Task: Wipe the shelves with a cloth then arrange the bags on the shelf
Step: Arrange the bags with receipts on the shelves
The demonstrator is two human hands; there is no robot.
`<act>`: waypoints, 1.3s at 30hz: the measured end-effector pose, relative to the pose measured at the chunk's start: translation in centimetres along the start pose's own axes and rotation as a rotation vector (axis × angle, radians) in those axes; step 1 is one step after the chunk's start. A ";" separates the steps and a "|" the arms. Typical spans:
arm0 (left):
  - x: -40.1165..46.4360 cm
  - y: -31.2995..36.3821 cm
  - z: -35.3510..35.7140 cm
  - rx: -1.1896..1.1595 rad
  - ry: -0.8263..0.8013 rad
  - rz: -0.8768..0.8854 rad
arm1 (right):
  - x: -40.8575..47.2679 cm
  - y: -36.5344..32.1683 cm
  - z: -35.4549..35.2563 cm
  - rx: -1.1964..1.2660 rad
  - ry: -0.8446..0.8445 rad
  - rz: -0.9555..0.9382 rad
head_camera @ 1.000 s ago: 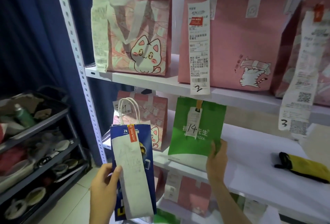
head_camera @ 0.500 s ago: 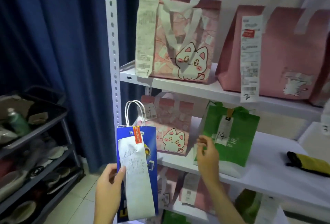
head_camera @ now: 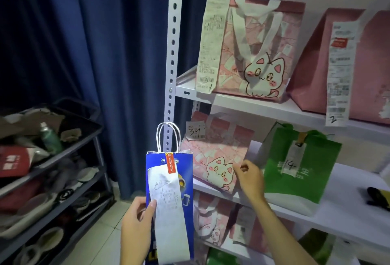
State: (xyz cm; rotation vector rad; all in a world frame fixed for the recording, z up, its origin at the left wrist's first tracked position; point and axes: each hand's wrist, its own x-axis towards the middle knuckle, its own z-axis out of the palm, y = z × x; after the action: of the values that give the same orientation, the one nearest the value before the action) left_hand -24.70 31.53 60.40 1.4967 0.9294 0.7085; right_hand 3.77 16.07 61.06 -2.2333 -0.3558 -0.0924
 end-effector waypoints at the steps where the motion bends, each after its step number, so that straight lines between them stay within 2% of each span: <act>1: -0.2 0.0 0.0 0.005 0.005 0.003 | -0.7 -0.4 -0.1 0.040 -0.030 -0.037; 6: -2.4 -0.1 -0.1 0.003 0.066 0.017 | -4.6 -2.0 -0.2 0.321 -0.103 -0.072; 11: -5.4 -0.5 -1.1 0.009 0.119 0.040 | -8.2 -2.5 -1.0 0.339 -0.063 -0.109; 16: -10.1 -1.1 -1.1 0.028 0.154 0.045 | -12.2 -0.8 -5.2 0.383 -0.033 -0.088; 22: -17.5 -1.8 1.3 0.113 0.117 0.080 | -17.8 5.4 -12.9 0.295 0.044 -0.100; 30: -25.6 -1.3 8.6 0.105 -0.037 0.091 | -23.0 16.8 -24.9 0.217 0.295 -0.016; 39: -28.0 0.7 17.8 0.067 -0.169 0.118 | -21.4 26.0 -33.0 0.306 0.470 0.166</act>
State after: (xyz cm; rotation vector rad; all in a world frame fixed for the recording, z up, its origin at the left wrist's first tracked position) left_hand -23.43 -1.65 60.70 1.6540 0.7477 0.6292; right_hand -7.43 -29.66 58.63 -1.8585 0.0689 -0.4351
